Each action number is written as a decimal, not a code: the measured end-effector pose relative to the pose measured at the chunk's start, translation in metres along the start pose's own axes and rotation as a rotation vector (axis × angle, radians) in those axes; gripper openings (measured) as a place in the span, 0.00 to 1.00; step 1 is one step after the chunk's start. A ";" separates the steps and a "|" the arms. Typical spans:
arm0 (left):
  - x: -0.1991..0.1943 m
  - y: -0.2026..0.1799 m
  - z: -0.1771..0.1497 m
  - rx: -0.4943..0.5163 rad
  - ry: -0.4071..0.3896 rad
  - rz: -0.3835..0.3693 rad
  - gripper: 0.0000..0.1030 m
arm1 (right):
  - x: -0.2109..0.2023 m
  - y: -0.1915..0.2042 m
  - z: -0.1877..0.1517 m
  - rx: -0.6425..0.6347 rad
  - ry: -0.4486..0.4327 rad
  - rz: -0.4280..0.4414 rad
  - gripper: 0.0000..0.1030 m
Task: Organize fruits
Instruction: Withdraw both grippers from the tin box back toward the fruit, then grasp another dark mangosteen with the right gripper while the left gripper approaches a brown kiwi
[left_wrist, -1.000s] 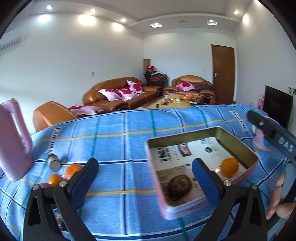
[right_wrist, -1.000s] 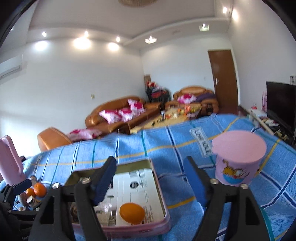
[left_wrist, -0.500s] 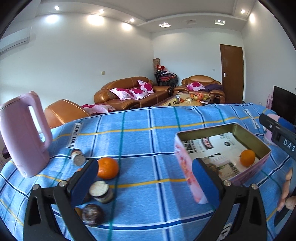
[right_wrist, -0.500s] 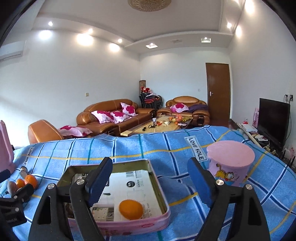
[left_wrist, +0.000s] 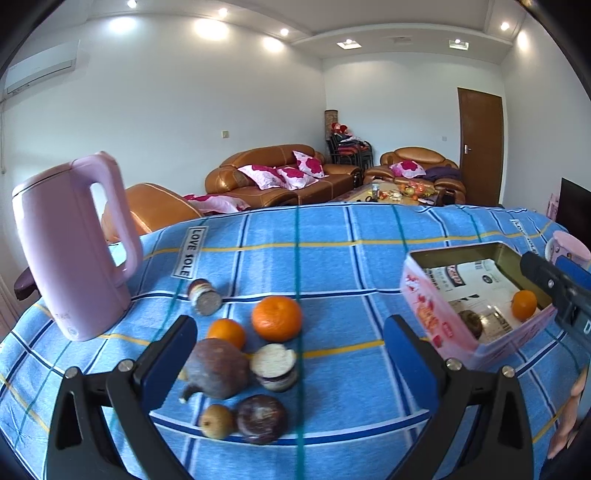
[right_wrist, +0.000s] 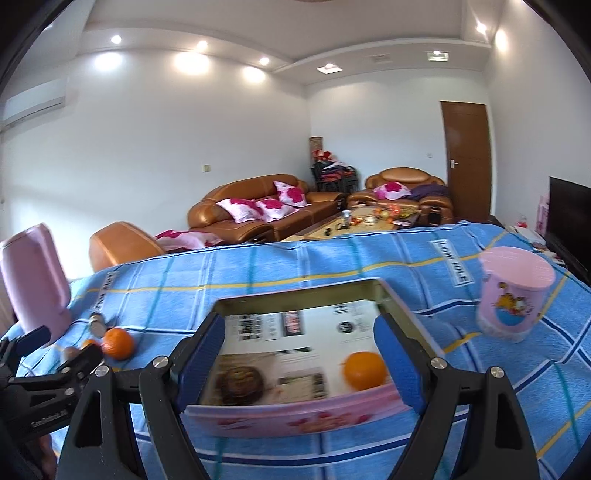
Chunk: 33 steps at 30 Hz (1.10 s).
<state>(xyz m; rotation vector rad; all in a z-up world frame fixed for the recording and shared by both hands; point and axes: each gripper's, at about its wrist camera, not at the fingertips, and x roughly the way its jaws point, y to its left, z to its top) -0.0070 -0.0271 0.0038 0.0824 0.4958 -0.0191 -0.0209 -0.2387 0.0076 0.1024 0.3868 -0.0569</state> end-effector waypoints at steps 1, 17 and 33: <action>0.000 0.005 0.000 -0.005 0.003 0.006 1.00 | 0.000 0.005 -0.001 -0.004 0.003 0.009 0.82; 0.012 0.077 -0.002 -0.024 0.040 0.099 1.00 | 0.021 0.080 -0.007 -0.001 0.123 0.200 0.82; 0.032 0.141 -0.008 -0.118 0.122 0.050 1.00 | 0.037 0.145 -0.031 -0.132 0.335 0.431 0.82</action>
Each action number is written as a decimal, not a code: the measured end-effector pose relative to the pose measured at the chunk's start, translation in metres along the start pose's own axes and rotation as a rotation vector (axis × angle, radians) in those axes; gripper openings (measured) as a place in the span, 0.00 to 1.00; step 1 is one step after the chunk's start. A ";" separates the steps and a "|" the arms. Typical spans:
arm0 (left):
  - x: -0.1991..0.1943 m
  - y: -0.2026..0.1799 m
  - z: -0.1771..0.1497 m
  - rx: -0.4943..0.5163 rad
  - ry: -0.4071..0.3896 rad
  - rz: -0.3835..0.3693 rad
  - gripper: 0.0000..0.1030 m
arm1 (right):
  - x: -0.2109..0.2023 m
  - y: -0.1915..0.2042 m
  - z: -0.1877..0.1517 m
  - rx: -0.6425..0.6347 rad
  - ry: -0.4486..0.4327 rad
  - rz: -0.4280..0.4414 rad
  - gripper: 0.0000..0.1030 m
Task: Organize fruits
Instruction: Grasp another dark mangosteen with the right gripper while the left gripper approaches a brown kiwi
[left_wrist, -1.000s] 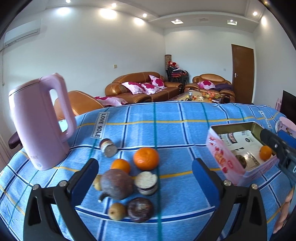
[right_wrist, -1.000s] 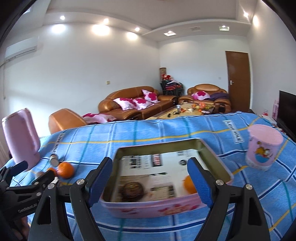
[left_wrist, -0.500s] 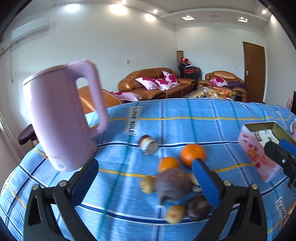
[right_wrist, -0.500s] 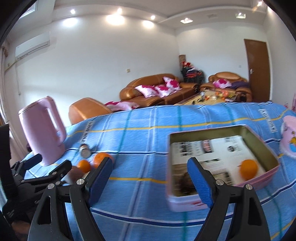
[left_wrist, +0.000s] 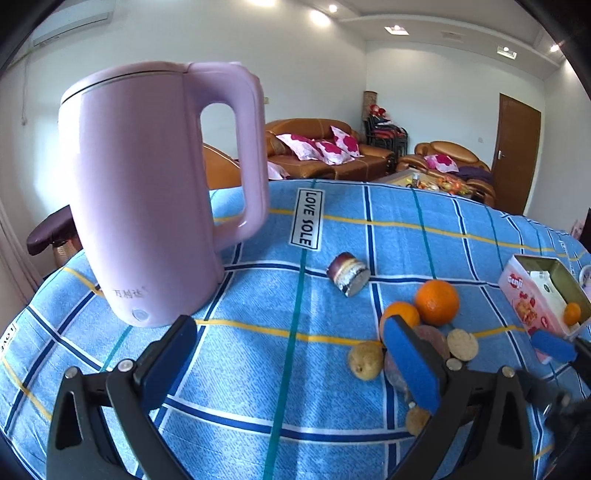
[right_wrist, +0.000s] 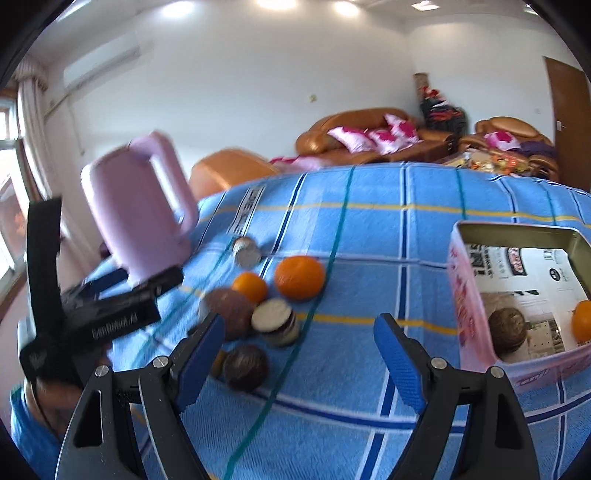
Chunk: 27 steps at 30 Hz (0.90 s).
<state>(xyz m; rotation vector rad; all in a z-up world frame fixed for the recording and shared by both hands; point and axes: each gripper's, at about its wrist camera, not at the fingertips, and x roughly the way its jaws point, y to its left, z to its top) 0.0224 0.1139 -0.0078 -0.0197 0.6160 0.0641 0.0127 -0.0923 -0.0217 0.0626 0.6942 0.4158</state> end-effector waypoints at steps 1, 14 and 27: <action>-0.001 0.000 0.000 0.011 0.000 -0.001 1.00 | 0.001 0.003 -0.002 -0.019 0.018 0.007 0.81; 0.002 0.022 0.003 -0.065 0.023 -0.031 1.00 | 0.041 0.036 -0.010 -0.167 0.220 0.029 0.48; -0.003 0.012 0.002 -0.039 0.003 -0.167 0.98 | 0.027 0.020 -0.004 -0.073 0.137 0.075 0.38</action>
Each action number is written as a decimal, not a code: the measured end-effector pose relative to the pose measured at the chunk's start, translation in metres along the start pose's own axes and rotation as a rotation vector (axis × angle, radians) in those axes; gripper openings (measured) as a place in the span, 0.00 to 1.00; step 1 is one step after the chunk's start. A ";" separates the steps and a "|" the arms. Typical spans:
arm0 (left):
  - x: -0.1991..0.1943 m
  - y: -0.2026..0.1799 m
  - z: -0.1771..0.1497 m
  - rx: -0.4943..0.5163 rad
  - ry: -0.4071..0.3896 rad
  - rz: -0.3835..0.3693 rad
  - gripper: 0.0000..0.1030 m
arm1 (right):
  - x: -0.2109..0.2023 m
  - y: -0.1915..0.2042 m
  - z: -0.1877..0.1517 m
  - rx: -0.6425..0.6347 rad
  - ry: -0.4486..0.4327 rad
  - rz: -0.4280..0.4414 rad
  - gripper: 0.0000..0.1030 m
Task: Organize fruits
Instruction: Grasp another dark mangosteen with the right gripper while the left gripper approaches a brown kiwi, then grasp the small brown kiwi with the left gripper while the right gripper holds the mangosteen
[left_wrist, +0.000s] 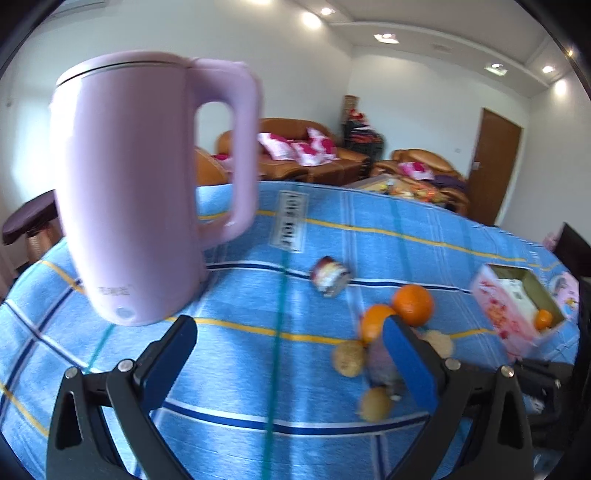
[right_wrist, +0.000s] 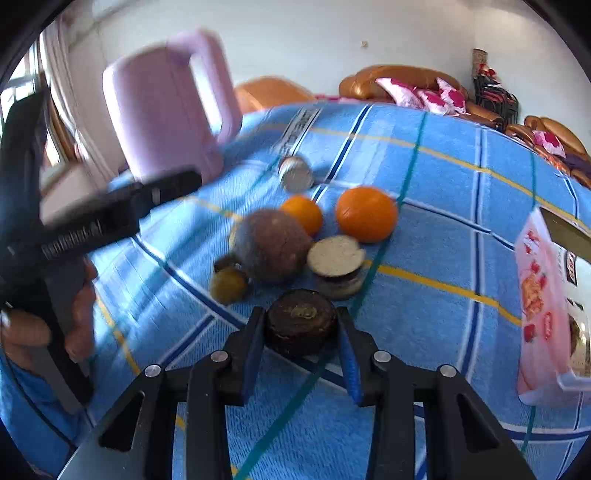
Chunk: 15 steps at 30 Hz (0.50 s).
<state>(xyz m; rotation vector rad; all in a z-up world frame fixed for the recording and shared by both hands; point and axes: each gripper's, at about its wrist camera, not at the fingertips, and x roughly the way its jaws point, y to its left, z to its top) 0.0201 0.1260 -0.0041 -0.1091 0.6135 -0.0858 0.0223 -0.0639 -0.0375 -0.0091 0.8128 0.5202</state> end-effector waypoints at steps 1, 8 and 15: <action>-0.001 -0.003 0.000 0.009 0.000 -0.033 0.96 | -0.007 -0.006 0.000 0.024 -0.039 -0.001 0.38; -0.002 -0.028 -0.014 0.134 0.074 -0.161 0.75 | -0.031 -0.034 0.004 0.099 -0.162 -0.100 0.38; 0.020 -0.051 -0.031 0.209 0.240 -0.207 0.53 | -0.030 -0.034 0.007 0.112 -0.159 -0.064 0.38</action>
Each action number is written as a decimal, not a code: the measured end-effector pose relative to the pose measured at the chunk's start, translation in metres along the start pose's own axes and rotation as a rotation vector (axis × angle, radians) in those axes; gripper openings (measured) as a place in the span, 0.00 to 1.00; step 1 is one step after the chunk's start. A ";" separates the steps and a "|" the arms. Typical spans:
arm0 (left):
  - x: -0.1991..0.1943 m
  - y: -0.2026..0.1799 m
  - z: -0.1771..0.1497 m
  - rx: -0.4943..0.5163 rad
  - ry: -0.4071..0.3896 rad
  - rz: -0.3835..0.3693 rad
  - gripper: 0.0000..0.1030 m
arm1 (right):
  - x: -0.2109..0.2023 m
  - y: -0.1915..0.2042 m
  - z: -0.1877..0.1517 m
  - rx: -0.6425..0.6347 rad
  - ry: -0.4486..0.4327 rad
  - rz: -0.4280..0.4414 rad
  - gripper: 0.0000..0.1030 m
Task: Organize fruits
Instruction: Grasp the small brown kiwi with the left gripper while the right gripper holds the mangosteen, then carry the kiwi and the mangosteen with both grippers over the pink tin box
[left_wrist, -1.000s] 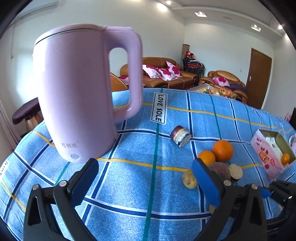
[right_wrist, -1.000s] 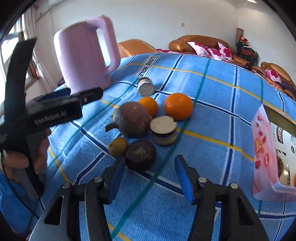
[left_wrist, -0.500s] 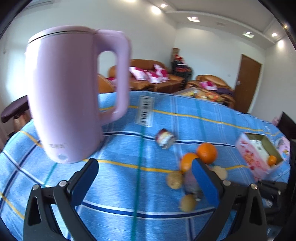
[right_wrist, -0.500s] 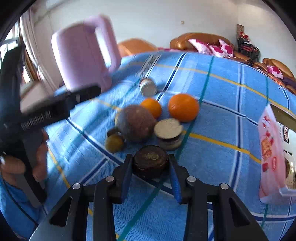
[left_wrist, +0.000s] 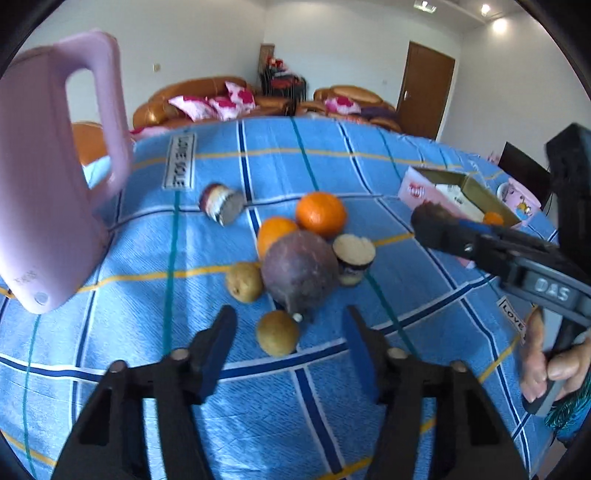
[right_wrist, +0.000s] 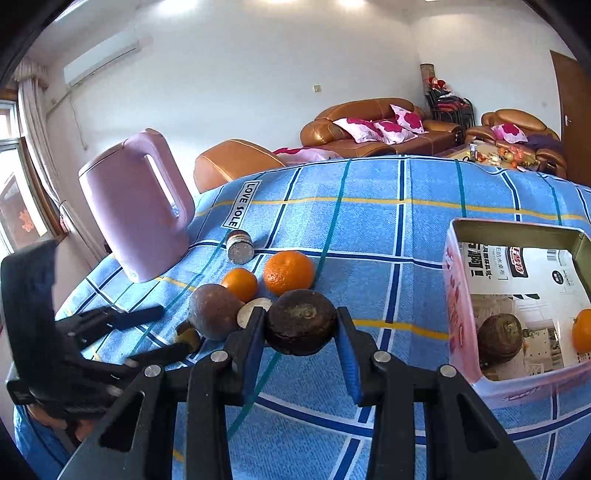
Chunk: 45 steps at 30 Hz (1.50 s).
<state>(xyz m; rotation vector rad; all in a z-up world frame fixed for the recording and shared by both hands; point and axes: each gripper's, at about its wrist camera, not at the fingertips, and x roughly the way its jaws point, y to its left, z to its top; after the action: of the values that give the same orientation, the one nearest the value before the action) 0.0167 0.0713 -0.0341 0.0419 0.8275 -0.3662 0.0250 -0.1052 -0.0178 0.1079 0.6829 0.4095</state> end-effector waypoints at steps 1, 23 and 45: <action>0.004 0.003 0.001 -0.024 0.016 -0.014 0.49 | -0.001 0.001 0.000 -0.004 -0.003 0.002 0.38; -0.014 0.025 -0.005 -0.171 -0.064 0.113 0.26 | -0.010 0.000 0.000 -0.033 -0.051 -0.039 0.38; -0.049 0.038 -0.016 -0.351 -0.262 0.423 0.26 | -0.019 0.012 -0.002 -0.122 -0.139 -0.139 0.38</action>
<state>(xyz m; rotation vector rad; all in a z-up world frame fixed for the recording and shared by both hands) -0.0121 0.1248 -0.0131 -0.1535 0.5938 0.1724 0.0063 -0.1017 -0.0057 -0.0266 0.5233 0.3058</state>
